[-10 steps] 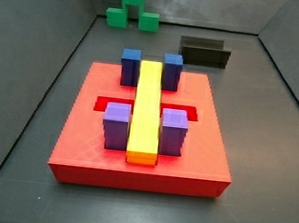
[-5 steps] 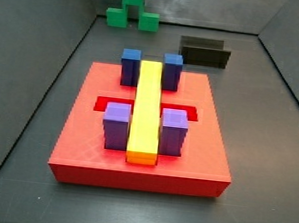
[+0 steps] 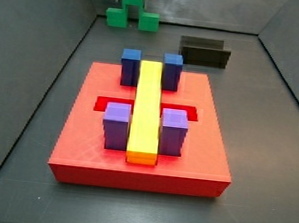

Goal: Pick up the green object. Move up. Move to above the board. Insert the green object.
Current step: Pick up the green object.

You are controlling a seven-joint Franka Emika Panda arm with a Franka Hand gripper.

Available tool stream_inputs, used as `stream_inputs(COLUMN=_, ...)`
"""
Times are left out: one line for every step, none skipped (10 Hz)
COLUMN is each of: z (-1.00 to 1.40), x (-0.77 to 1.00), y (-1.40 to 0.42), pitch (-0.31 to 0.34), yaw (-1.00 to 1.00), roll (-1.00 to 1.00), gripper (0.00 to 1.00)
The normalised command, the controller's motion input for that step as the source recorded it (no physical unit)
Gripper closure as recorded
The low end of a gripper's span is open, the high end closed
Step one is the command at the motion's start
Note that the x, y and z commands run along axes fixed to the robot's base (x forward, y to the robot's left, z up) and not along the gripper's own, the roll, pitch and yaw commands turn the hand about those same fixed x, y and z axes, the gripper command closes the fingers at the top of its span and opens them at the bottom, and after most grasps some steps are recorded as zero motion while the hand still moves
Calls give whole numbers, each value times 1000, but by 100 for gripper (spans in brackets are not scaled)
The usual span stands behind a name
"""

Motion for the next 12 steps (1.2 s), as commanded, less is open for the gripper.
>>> stream_inputs(z=0, x=0, y=0, pitch=0, yaw=0, roll=0, gripper=100)
stream_inputs(z=0, x=0, y=0, pitch=0, yaw=0, roll=0, gripper=100)
stream_inputs(z=0, x=0, y=0, pitch=0, yaw=0, roll=0, gripper=100)
stream_inputs(z=0, x=0, y=0, pitch=0, yaw=0, roll=0, gripper=100)
stream_inputs(z=0, x=0, y=0, pitch=0, yaw=0, roll=0, gripper=100)
stream_inputs(z=0, x=0, y=0, pitch=0, yaw=0, roll=0, gripper=100)
stream_inputs(z=0, x=0, y=0, pitch=0, yaw=0, roll=0, gripper=100)
stream_inputs(z=0, x=0, y=0, pitch=0, yaw=0, roll=0, gripper=100)
stream_inputs(z=0, x=0, y=0, pitch=0, yaw=0, roll=0, gripper=100)
stream_inputs(z=0, x=0, y=0, pitch=0, yaw=0, roll=0, gripper=100)
stream_inputs(z=0, x=0, y=0, pitch=0, yaw=0, roll=0, gripper=100)
stream_inputs(z=0, x=0, y=0, pitch=0, yaw=0, roll=0, gripper=100)
